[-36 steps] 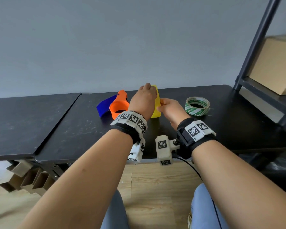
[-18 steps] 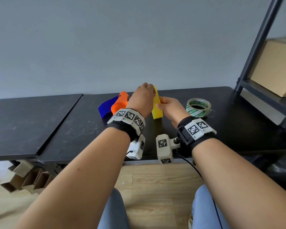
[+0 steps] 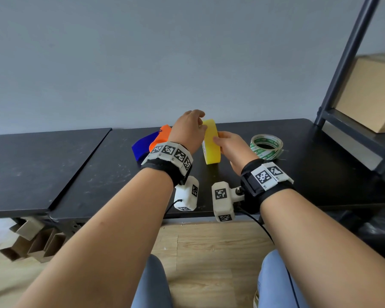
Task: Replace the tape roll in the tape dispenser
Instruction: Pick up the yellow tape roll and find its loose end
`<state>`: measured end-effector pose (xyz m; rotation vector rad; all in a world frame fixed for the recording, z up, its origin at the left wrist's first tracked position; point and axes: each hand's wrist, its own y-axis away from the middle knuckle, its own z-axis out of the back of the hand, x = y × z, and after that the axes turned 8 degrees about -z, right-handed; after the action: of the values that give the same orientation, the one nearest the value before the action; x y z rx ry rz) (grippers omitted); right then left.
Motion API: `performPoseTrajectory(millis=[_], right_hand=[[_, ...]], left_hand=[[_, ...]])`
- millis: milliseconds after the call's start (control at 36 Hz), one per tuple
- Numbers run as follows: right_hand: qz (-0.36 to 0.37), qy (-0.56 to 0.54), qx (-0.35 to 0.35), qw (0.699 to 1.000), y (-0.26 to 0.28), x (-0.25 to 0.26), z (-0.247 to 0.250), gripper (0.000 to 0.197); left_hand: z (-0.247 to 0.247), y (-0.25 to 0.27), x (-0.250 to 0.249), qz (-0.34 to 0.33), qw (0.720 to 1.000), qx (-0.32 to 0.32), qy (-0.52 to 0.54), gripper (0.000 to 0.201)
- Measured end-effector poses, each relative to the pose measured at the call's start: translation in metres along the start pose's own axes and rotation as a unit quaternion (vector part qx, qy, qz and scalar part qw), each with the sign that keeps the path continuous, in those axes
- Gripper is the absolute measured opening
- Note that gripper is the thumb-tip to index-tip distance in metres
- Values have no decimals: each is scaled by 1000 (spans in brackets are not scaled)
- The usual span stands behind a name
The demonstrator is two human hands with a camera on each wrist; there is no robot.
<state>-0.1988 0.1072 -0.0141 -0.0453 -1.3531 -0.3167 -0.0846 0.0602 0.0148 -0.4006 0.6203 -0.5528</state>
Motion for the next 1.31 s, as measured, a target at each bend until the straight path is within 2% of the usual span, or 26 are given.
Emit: performPoseTrajectory(millis=[250,528,639,917,1000,1055,1139,1222,1305], right_hand=[[5,14,8,1000,7,2,1,37],[10,6,-19,1000,18,10,0,36],[4,2,-27,1000,20,14,1,47],[-7,-14,-43,999,21,13,-1,61],[-5,-7,-51,999,20,12,-5,64],[-4,2,-50,999,19,13,-7,60],[-4,11,-67,998,17,13,-10,40],[-18,1,-78,997,16,12,-10,37],[-29,-20,-61,998,19,13,-11,34]], left_hand=[[-2,0,0,-17,999,-19,-30,20],[-1,-1,-2,-6,999,-25,-48,25],[0,0,-4,-8,998,-20,-62,25],[6,5,6,33,998,-35,31,26],[7,7,12,29,999,-33,30,29],[8,10,14,24,998,-42,27,32],[11,15,20,45,997,-50,30,37],[17,17,33,87,996,-29,6,39],[25,21,46,125,991,9,-49,37]])
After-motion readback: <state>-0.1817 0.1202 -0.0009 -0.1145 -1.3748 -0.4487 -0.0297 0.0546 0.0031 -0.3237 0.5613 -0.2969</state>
